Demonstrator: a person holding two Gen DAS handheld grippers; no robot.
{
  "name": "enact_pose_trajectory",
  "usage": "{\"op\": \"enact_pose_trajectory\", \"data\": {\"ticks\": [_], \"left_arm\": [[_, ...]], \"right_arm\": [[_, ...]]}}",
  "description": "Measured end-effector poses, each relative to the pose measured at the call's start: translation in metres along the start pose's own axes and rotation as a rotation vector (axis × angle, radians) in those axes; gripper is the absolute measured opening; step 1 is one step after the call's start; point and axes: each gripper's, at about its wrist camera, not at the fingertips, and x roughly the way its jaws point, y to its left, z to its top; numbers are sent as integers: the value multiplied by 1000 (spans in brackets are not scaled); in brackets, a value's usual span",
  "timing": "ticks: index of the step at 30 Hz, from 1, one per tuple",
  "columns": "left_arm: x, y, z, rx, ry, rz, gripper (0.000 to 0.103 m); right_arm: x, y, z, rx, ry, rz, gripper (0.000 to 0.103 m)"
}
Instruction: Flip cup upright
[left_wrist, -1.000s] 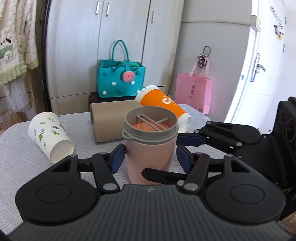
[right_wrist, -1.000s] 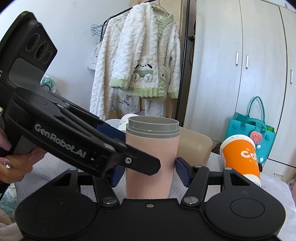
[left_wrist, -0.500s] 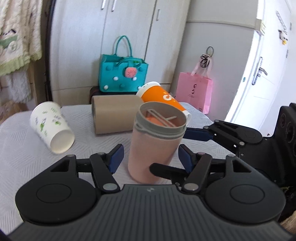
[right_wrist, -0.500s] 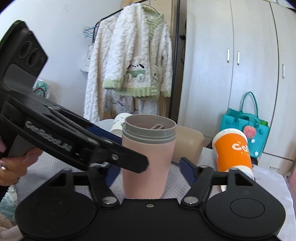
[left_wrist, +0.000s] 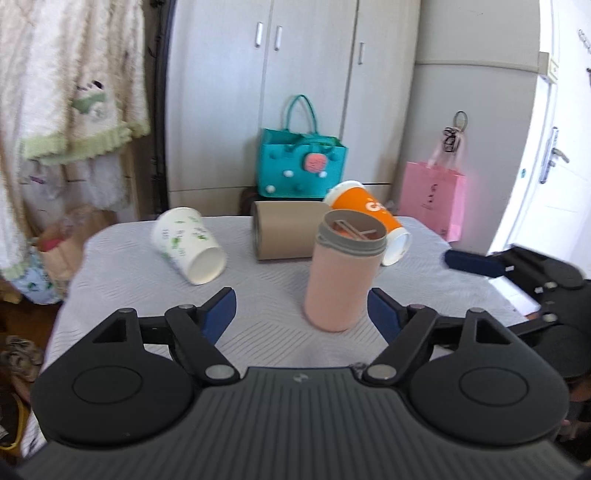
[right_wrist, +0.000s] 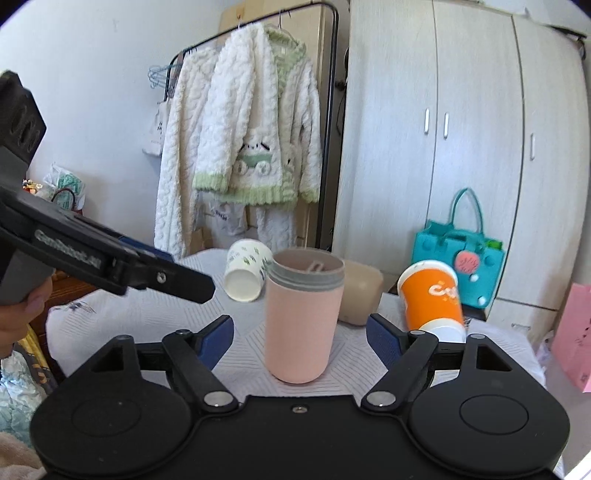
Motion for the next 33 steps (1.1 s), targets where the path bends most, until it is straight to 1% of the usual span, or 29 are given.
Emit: {"op": "enact_pose_trajectory", "data": {"ticks": [4,9,14,15,17,18,19,20,23,25,28,33], "left_arm": [[-24,-5,-12,26,-23,36,81],[-49,-6,-24,7,-17,55,85],[-65,-9,-31,1,-39,88,90],[-67,-9,-31,-3,-40,85,93],[-71,-9,-34,-8,-48,71,96],[-74,-10,-35,-13,-53,70,99],[-75,-10,-36,-13,-56,73,103],[-77,-12,-37,-9,-58,81,103],[-78,-16,-40,5,-59,118,103],[-77,-16,-42,-1,-52,140,103],[-74,-13,-46,-27,-40,145,103],[-73,-12,-52,-43,-30,145,103]], "right_arm": [[-22,11,-1,-5,-21,-48,85],[-41,14,-2,52,-8,-91,85],[-57,15,-6,92,4,-128,86],[-60,15,-7,99,4,-138,87],[-67,17,-9,95,-4,-179,96],[-71,18,-9,85,-15,-198,96],[-74,18,-9,77,-16,-209,100],[-77,19,-10,71,-16,-222,103],[-83,21,-10,80,-26,-277,103],[-84,23,-13,94,-22,-288,103],[-83,26,-17,112,-13,-290,103],[-78,33,-20,132,1,-320,103]]}}
